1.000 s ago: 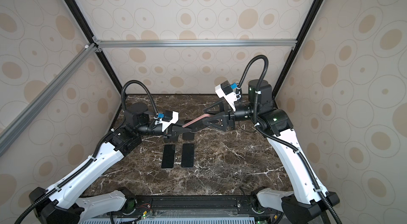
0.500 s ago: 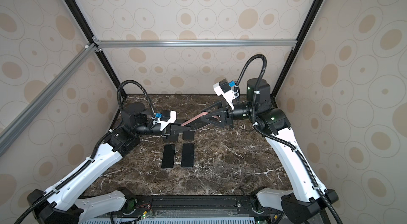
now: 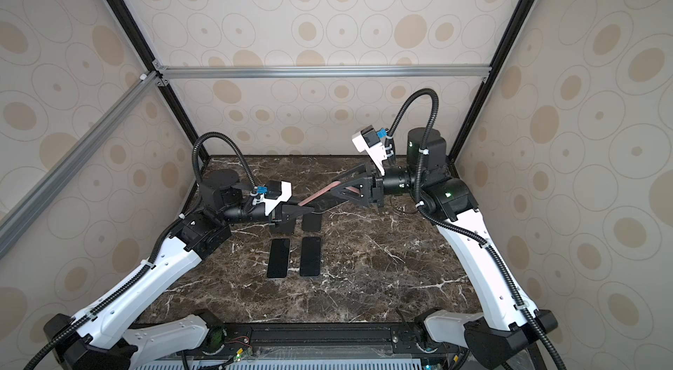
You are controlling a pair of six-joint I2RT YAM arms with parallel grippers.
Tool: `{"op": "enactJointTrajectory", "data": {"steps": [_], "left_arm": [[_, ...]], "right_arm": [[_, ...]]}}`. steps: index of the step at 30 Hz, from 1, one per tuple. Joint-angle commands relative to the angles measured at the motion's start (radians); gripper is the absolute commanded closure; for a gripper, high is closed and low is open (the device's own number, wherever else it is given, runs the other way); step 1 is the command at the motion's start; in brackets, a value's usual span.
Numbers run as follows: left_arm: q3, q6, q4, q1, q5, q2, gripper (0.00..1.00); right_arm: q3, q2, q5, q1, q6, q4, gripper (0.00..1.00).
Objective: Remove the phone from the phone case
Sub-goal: 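Raise the phone upright with the left gripper while the right gripper grips its edge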
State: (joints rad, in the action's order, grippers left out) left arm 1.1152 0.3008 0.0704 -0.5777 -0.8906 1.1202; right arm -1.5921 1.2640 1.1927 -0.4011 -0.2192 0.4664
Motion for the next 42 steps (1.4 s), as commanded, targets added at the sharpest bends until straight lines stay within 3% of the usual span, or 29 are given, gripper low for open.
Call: {"op": "enactJointTrajectory", "data": {"steps": [1,12,16,20,23,26,28,32,34,39,42], "left_arm": [[0.041,0.096,-0.040,0.003,0.054,-0.010,1.00],[0.025,0.122,-0.038,0.004,0.132,-0.012,1.00],[0.000,0.117,-0.055,0.004,0.161,-0.025,1.00],[-0.030,0.101,-0.077,0.007,0.162,-0.038,1.00],[-0.066,0.034,-0.139,0.029,0.120,-0.055,1.00],[-0.113,-0.132,-0.277,0.076,0.034,-0.066,1.00],[-0.129,-0.261,-0.379,0.102,-0.010,-0.060,1.00],[-0.130,-0.526,-0.558,0.131,-0.046,-0.033,1.00],[-0.124,-0.681,-0.666,0.139,-0.065,-0.007,1.00],[-0.126,-1.005,-0.912,0.142,-0.081,0.041,1.00],[-0.123,-1.138,-1.043,0.142,-0.115,0.070,1.00]], "right_arm": [[0.017,0.014,-0.042,-0.004,-0.145,-0.054,0.58],[-0.016,0.044,-0.147,-0.003,-0.256,-0.019,0.55],[-0.014,0.042,-0.171,-0.001,-0.325,-0.081,0.46],[-0.006,0.016,-0.206,0.007,-0.358,-0.147,0.30],[0.042,-0.045,-0.307,0.026,-0.318,-0.200,0.24],[0.135,-0.144,-0.514,0.034,-0.230,-0.251,0.14],[0.230,-0.220,-0.648,0.032,-0.191,-0.328,0.14],[0.349,-0.284,-0.744,0.033,-0.135,-0.429,0.14],[0.369,-0.288,-0.700,0.033,-0.101,-0.433,0.12],[0.411,-0.249,-0.381,0.030,-0.081,-0.583,0.17],[0.410,-0.213,-0.281,0.012,-0.092,-0.664,0.22]]}}
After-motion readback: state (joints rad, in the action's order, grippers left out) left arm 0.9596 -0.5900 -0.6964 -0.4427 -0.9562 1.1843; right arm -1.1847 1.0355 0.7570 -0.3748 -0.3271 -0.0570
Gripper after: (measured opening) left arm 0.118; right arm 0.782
